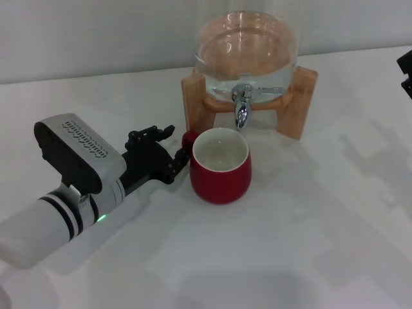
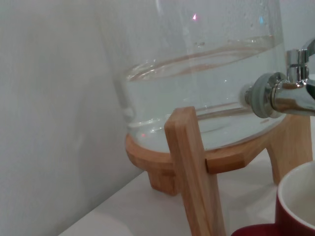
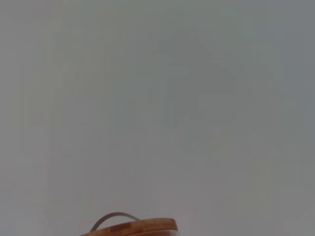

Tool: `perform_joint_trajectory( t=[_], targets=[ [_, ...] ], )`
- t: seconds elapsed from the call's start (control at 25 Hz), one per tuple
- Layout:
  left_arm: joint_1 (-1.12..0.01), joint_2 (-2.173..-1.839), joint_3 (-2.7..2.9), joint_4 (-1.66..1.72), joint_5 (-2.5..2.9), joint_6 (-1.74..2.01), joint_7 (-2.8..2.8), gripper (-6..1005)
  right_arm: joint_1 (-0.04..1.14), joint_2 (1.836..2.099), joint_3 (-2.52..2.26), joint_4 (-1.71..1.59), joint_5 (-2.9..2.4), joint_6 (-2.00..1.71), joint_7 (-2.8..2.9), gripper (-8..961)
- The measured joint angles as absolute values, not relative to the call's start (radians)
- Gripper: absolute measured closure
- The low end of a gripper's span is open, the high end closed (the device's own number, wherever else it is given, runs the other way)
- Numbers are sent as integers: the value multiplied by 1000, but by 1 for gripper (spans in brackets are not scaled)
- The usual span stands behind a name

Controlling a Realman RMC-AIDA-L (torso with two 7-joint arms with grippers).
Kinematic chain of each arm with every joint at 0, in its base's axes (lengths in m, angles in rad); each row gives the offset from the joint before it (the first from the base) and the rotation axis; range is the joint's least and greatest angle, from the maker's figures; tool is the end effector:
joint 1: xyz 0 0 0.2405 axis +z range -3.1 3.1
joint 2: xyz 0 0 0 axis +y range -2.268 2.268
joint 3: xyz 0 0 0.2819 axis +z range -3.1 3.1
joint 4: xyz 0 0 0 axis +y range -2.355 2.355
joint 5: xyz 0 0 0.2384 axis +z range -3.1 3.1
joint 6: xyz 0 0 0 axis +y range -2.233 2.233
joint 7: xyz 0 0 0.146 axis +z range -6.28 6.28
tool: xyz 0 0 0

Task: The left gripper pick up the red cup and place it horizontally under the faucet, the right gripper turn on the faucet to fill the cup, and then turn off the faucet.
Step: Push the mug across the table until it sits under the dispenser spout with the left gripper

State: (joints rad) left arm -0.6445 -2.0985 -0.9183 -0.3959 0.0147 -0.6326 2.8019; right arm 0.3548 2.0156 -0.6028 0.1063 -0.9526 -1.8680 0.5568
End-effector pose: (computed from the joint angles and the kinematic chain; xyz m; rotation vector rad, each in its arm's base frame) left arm -0.2421 0.3967 -0.1649 -2.4054 -0.2127 -0.4469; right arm 0.3601 0.2694 0.0180 -1.5255 0.4070 1.3113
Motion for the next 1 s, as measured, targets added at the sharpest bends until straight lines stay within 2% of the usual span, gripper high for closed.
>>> perform_joint_trajectory(
  t=[1.0],
  targets=[
    [-540, -2092, -942, -406, 17, -635, 2824, 484, 363, 2016, -600, 106, -953, -1864, 557, 111]
  ],
)
